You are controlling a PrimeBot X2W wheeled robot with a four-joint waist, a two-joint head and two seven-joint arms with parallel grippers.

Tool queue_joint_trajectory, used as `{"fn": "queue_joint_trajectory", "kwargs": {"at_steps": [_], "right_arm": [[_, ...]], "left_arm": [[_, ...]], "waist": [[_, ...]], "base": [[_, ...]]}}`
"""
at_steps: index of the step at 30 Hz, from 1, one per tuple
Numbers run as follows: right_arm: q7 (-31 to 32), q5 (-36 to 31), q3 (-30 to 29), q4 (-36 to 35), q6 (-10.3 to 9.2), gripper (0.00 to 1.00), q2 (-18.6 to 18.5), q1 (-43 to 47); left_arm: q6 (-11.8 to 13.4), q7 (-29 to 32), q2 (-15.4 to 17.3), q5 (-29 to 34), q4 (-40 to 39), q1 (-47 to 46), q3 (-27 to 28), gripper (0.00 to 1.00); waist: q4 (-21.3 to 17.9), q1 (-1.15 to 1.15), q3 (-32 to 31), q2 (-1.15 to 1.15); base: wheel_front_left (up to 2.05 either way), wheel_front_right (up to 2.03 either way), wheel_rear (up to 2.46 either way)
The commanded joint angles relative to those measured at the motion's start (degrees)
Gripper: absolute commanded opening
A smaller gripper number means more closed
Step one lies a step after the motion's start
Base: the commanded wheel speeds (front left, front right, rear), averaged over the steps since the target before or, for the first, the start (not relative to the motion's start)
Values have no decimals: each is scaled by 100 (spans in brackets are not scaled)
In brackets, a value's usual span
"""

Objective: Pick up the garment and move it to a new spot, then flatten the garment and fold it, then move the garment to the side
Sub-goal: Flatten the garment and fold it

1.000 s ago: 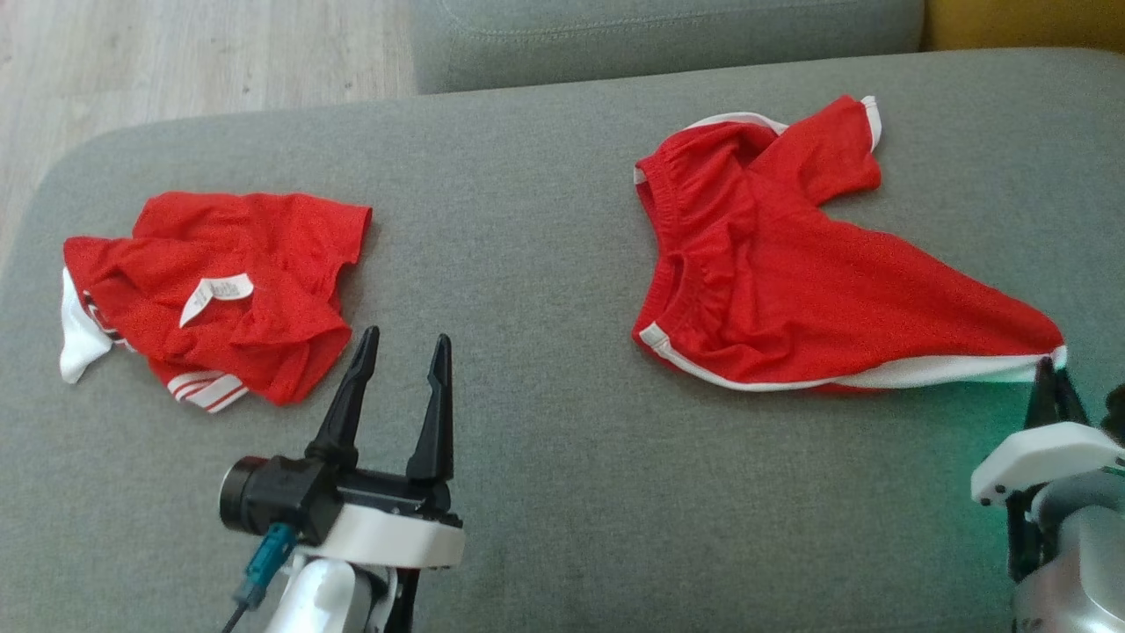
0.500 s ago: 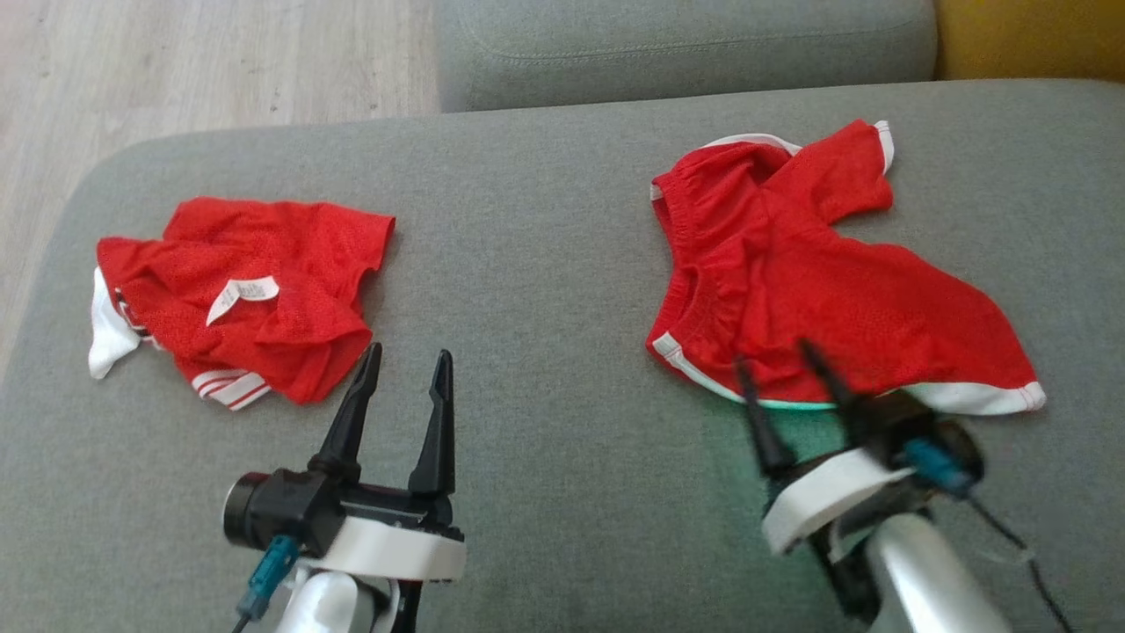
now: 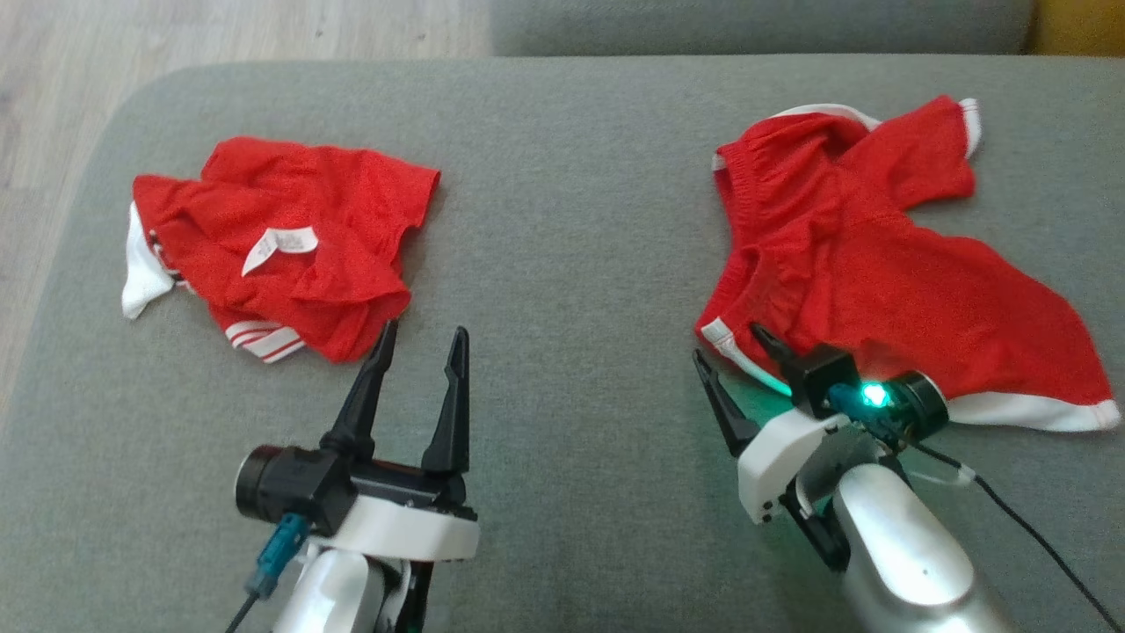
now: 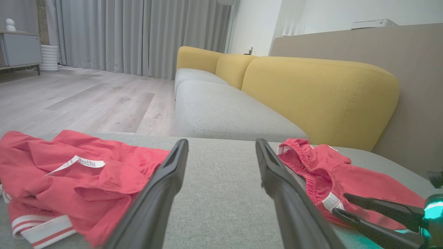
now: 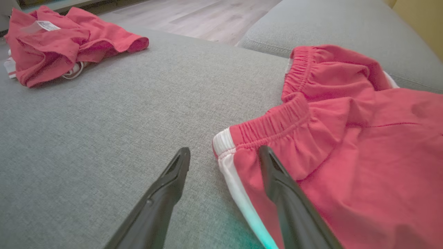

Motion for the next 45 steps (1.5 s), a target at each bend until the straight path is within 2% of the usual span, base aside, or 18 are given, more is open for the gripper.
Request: {"fn": "queue_joint_trajectory", "kwargs": {"at_steps": [1,9,10,11,12,18,29,30,31,34,38,41,45], "right_arm": [[-8,-47,80,-74,37,100,-6,-203],[25,-95,104,688,37,100,-6,-615],[20,-61,139,766,37,94,-6,-649],[6,-6,192,832,37,34,-6,-679],[-30,51,254,880,37,0,-6,-711],[-446,592,945,891,37,0,-6,-848],[-634,1267,2219,829,37,0,-6,-899],[-633,1322,2325,825,37,4,-6,-895],[-634,1385,2397,826,37,100,-6,-890],[-724,1577,2506,775,37,100,-6,-872],[-913,1804,2316,587,37,100,-6,-815],[-1034,1758,1888,467,37,100,-6,-695],[-1125,1373,891,203,37,100,-11,-384]], "left_arm": [[36,-30,-7,-19,-199,-230,130,100],[32,-30,-7,-19,-208,-324,121,100],[28,-30,-7,-18,-205,-341,120,100],[24,-30,-7,-17,-200,-357,119,100],[21,-30,-7,-15,-195,-373,119,100],[7,-30,-7,-4,-167,-409,147,100],[8,-30,-7,11,-141,-386,184,100],[9,-30,-7,10,-140,-384,184,100],[10,-30,-7,10,-139,-380,184,100],[17,-30,-7,5,-137,-363,186,100],[35,-30,-7,13,-142,-312,217,100],[38,-30,-7,47,-145,-251,249,100],[36,-30,-7,102,-149,-153,274,100]], "waist": [[86,-1,94,0],[173,-1,285,0],[177,-1,302,0],[181,-1,315,0],[183,-1,326,0],[152,-1,332,0],[28,-1,243,0],[12,-1,234,0],[-8,-1,222,0],[-71,-1,166,0],[-190,-1,39,0],[-298,-1,-97,0],[-458,-1,-284,0]], "base": [[0,0,0],[0,0,0],[0,0,0],[0,0,0],[0,0,0],[0,0,0],[0,0,0],[0,0,0],[0,0,0],[0,0,0],[0,0,0],[0,0,0],[0,0,0]]}}
